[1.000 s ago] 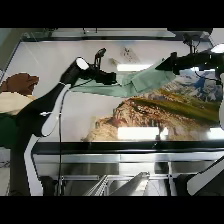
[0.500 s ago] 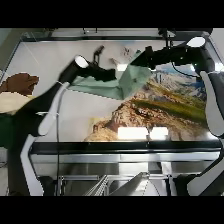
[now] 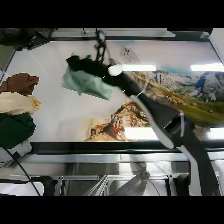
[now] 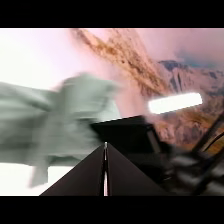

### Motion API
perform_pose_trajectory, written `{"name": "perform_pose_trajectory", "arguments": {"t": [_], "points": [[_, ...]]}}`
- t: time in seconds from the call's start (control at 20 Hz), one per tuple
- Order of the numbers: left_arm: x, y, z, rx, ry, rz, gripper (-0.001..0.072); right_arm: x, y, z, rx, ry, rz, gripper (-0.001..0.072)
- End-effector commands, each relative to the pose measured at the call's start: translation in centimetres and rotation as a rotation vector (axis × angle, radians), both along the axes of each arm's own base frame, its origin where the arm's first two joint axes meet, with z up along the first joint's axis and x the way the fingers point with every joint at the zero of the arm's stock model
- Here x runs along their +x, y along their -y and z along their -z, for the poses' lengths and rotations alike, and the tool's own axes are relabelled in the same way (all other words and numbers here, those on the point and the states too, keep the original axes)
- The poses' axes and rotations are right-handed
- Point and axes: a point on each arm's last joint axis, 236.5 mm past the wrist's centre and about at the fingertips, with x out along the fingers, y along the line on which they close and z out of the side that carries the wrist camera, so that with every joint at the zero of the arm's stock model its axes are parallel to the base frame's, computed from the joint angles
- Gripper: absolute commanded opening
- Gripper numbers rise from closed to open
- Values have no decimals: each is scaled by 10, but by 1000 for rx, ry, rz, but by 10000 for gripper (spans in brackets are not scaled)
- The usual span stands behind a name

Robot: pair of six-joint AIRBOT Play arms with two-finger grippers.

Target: Fold the shirts.

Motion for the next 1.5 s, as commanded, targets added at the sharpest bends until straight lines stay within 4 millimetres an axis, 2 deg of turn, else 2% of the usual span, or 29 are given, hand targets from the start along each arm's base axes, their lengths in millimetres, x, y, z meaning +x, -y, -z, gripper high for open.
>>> {"name": "perform_pose_trajectory", "arguments": {"t": [0.0,0.05,0.1,0.15,0.2,0.25,0.3,0.35,0.4,0.5,0.6,0.7,0.75,0.8,0.85,0.95,1.1,1.2,1.35,1.4,1.45], "points": [[-32,-17,13,7,-71,-7,19,-21,-45,37,-52,41,90,572],[-37,-16,25,5,-98,2,19,-26,-47,33,-54,47,67,570],[-41,-15,35,1,-124,6,19,-23,-39,22,-67,73,65,519],[-44,-14,45,-5,-149,6,19,-21,-28,9,-101,118,50,349],[-46,-14,51,-8,-168,9,19,-17,-11,-8,-137,168,32,233],[-47,-14,57,-7,-179,12,19,-13,8,-25,-168,205,9,225],[-48,-13,61,-6,-184,17,19,-11,31,-40,-185,211,-26,188],[-51,-13,63,-5,-193,23,19,-10,57,-48,-190,156,-76,18],[-52,-12,64,-2,-197,33,19,-8,89,-46,-189,32,-106,18],[-55,-11,65,0,-203,43,19,-7,157,-14,-270,-195,-157,17],[-55,-11,65,10,-192,57,19,-13,212,28,-330,-379,-178,16],[-53,-12,65,15,-184,56,18,-17,242,71,-322,-524,-145,20],[-53,-12,65,18,-179,60,19,-21,246,93,-314,-594,-125,118],[-53,-12,65,21,-175,63,19,-23,244,116,-303,-654,-99,529],[-53,-12,65,21,-175,65,19,-23,238,135,-284,-696,-86,708],[-54,-11,65,21,-178,68,19,-15,219,161,-191,-754,-54,706],[-54,-11,65,22,-177,69,19,-3,196,188,-31,-831,-4,705],[-54,-11,65,30,-168,78,19,-4,177,196,49,-863,-18,705],[-54,-12,66,31,-168,80,19,2,145,194,122,-816,-34,704],[-54,-11,66,31,-168,80,19,5,137,189,146,-799,-39,660],[-54,-12,66,31,-168,80,19,8,129,183,171,-781,-46,441]]}}
